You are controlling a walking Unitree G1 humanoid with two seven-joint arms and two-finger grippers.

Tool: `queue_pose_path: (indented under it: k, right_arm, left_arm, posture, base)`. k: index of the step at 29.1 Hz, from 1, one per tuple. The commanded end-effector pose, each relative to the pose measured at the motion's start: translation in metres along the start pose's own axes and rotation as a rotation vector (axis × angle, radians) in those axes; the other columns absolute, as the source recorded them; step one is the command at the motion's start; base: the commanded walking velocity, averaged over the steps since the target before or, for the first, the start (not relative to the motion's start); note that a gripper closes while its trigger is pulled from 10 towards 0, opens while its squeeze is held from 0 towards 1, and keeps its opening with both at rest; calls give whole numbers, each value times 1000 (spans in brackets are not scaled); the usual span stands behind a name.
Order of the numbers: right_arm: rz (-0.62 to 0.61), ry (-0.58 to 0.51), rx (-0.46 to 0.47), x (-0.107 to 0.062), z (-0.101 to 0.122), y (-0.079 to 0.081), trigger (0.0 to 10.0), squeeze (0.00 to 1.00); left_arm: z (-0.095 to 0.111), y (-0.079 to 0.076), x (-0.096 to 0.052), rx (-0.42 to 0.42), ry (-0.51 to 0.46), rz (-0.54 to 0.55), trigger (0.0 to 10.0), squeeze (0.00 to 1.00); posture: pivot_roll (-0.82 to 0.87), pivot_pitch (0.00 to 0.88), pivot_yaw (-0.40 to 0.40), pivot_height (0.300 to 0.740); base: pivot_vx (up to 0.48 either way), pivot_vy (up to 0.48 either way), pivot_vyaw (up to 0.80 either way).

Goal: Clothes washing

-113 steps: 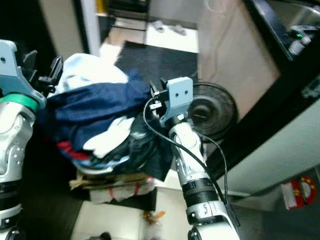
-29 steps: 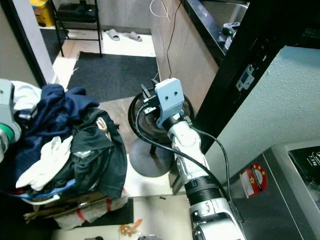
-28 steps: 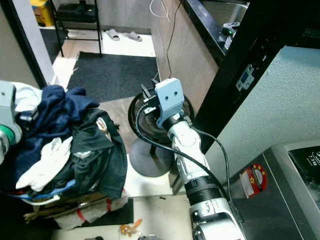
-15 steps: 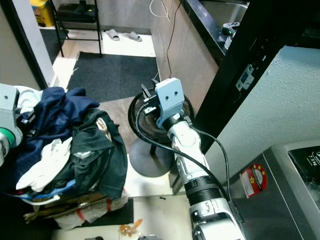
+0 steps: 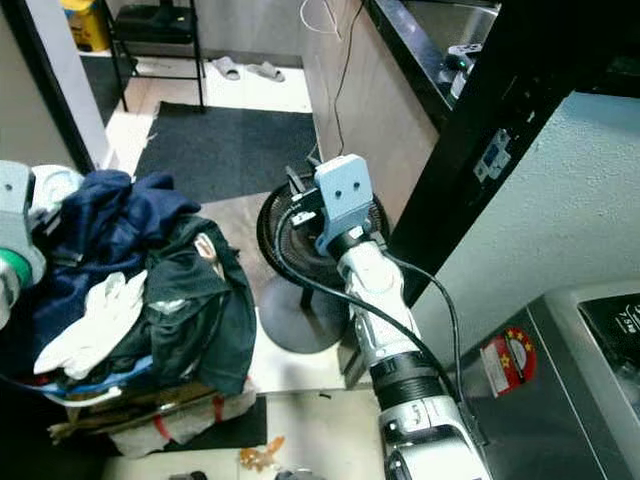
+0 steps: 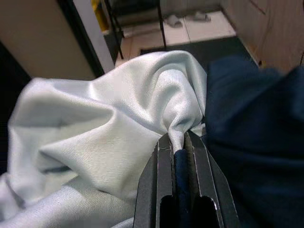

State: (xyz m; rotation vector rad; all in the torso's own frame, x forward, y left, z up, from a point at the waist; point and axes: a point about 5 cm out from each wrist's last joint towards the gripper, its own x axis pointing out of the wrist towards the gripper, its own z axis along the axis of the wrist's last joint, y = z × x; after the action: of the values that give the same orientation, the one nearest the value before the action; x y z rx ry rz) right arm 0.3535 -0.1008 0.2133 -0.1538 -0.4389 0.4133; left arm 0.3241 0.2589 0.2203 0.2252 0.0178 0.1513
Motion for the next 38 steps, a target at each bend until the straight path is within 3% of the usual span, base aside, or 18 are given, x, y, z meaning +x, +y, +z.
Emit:
queue_pose_path:
  k: [1, 2, 3, 4, 5, 6, 10, 12, 16, 17, 18, 20, 22, 23, 26, 28, 32, 38]
  right_arm:
    - [-13, -6, 14, 2, 3, -1, 10000, 0]
    - [-13, -6, 14, 2, 3, -1, 10000, 0]
    - [-15, -17, 15, 3, 5, -1, 10000, 0]
    - [-15, -17, 15, 3, 5, -1, 10000, 0]
    - [-18, -29, 18, 4, 8, 0, 10000, 0]
    - [-18, -29, 18, 4, 8, 0, 10000, 0]
    - [-30, -71, 21, 8, 19, -1, 10000, 0]
    - [-30, -71, 21, 8, 19, -1, 10000, 0]
    - [-37, -82, 20, 9, 21, -2, 10000, 0]
    - [-40, -87, 18, 9, 23, -3, 10000, 0]
    - [-47, -95, 17, 10, 25, -3, 10000, 0]
    - [-54, -102, 16, 10, 27, -4, 10000, 0]
    - [-78, -117, 16, 9, 31, -8, 10000, 0]
    - [-78, -117, 16, 9, 31, -8, 10000, 0]
    - [-115, -143, 14, 7, 39, -15, 10000, 0]
    - [-123, -159, 17, 6, 44, -16, 10000, 0]
    - [-135, -204, 27, 6, 59, -17, 10000, 0]
    - [-138, -240, 39, 8, 69, -16, 10000, 0]
  left_arm:
    - [40, -4, 1, -65, -168, -6, 0, 0]
    - [40, -4, 1, -65, -168, -6, 0, 0]
    - [64, -8, 0, -110, -272, -14, 1176, 0]
    - [64, -8, 0, -110, -272, -14, 1176, 0]
    - [86, -11, -2, -156, -360, -30, 10000, 0]
    - [86, -11, -2, -156, -360, -30, 10000, 0]
    - [139, -29, -13, -232, -580, -120, 10000, 0]
    - [139, -29, -13, -232, -580, -120, 10000, 0]
    - [163, -46, -19, -299, -678, -201, 10000, 0]
    - [175, -54, -26, -328, -729, -262, 10000, 0]
    - [185, -64, -38, -298, -805, -343, 10000, 0]
    - [190, -72, -47, -257, -850, -407, 10000, 0]
    - [181, -81, -52, -149, -829, -452, 10000, 0]
    - [181, -81, -52, -149, -829, -452, 10000, 0]
    - [145, -72, -39, -127, -660, -361, 10000, 0]
    - [134, -67, -37, -121, -615, -325, 10000, 0]
    - [119, -57, -38, -110, -561, -254, 10000, 0]
    - [116, -52, -40, -104, -557, -218, 10000, 0]
  posture:
    - [44, 58, -46, 740]
    - [44, 58, -46, 740]
    - [44, 57, -46, 740]
    - [44, 57, -46, 740]
    - [43, 56, -45, 740]
    - [43, 56, -45, 740]
    - [38, 48, -44, 740]
    - [38, 48, -44, 740]
    - [34, 45, -44, 740]
    - [30, 44, -42, 740]
    - [29, 43, -39, 740]
    - [29, 43, -39, 740]
    - [34, 46, -36, 740]
    - [34, 46, -36, 740]
    - [41, 53, -33, 740]
    - [42, 54, -34, 740]
    - [47, 59, -34, 740]
    - [49, 57, -34, 740]
  base:
    - [0, 0, 0]
    - [0, 0, 0]
    - [0, 0, 0]
    - [0, 0, 0]
    - [0, 0, 0]
    - [0, 0, 0]
    - [0, 0, 0]
    - [0, 0, 0]
    - [0, 0, 0]
    - [0, 0, 0]
    - [0, 0, 0]
    - [0, 0, 0]
    - [0, 0, 0]
    - [0, 0, 0]
    - [0, 0, 0]
    - [0, 0, 0]
    - [0, 0, 0]
    - [0, 0, 0]
